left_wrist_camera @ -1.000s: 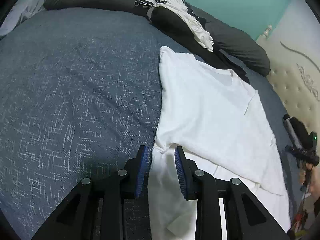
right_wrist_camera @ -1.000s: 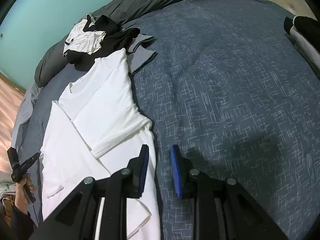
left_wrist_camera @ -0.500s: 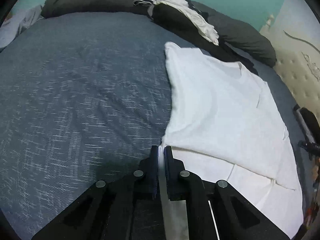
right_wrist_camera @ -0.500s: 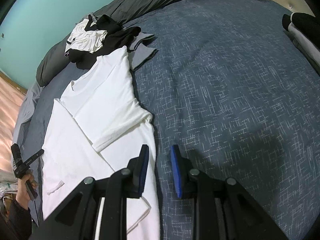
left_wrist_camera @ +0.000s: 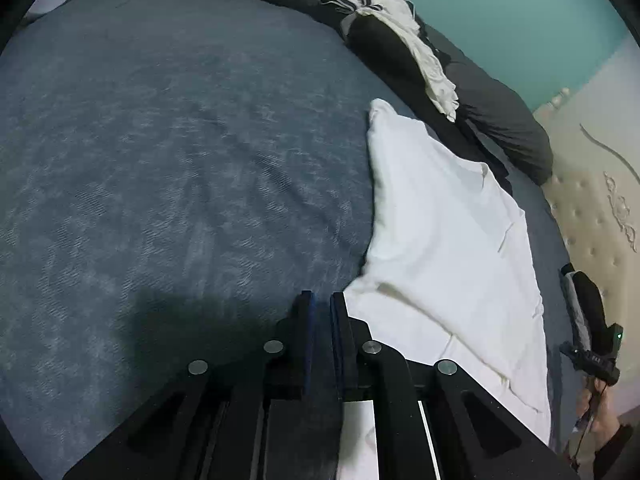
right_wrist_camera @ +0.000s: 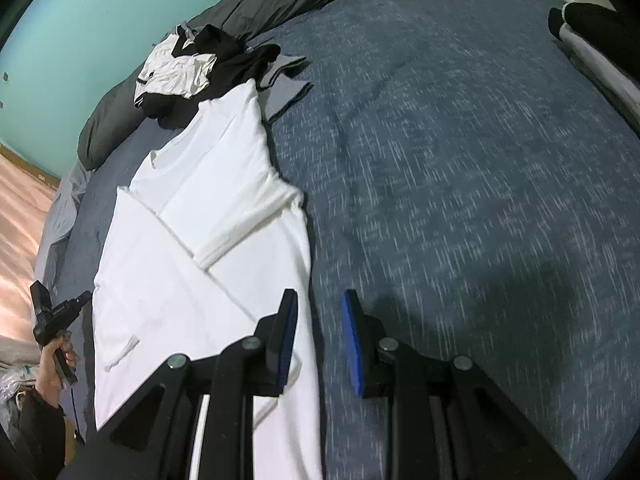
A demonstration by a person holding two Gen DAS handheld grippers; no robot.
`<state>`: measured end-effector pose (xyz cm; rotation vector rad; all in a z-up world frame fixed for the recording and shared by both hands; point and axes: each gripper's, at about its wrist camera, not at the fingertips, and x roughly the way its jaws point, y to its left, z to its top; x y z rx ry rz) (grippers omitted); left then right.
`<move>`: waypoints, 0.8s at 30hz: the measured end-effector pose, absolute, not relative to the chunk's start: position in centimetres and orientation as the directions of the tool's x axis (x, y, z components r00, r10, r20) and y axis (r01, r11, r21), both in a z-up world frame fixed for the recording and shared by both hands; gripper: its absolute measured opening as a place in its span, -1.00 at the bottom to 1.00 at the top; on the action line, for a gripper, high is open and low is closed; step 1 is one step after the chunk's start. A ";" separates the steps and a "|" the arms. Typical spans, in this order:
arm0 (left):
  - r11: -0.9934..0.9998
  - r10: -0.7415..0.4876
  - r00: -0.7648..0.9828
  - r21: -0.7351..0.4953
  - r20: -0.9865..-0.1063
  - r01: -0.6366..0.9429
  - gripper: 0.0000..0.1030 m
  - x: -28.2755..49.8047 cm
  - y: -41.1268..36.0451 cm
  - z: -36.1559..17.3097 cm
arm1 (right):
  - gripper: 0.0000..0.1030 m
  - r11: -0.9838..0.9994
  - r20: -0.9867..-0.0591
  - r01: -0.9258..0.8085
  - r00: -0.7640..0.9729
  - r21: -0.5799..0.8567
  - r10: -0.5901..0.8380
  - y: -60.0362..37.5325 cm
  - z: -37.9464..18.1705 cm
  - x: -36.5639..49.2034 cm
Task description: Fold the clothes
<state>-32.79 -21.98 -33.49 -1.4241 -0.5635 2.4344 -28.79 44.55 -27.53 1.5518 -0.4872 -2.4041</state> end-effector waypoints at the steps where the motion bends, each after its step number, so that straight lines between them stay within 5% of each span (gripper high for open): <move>1: -0.891 0.413 -0.476 -0.452 -0.776 -0.036 -0.83 -32.2 -22.3 -33.2 | -0.57 -0.915 -0.836 0.022 -0.399 0.403 -0.378 44.6 -27.4 -28.2; 8: -0.912 0.402 -0.393 -0.397 -0.827 -0.097 -0.66 -26.1 -23.7 -31.0 | -0.31 -0.913 -0.854 0.065 -0.334 0.402 -0.400 44.6 -26.8 -22.9; 24: -0.905 0.423 -0.250 -0.393 -0.871 -0.162 -0.60 -11.4 -22.7 -29.2 | -0.28 -0.915 -0.891 0.112 -0.209 0.387 -0.402 45.8 -27.5 -9.5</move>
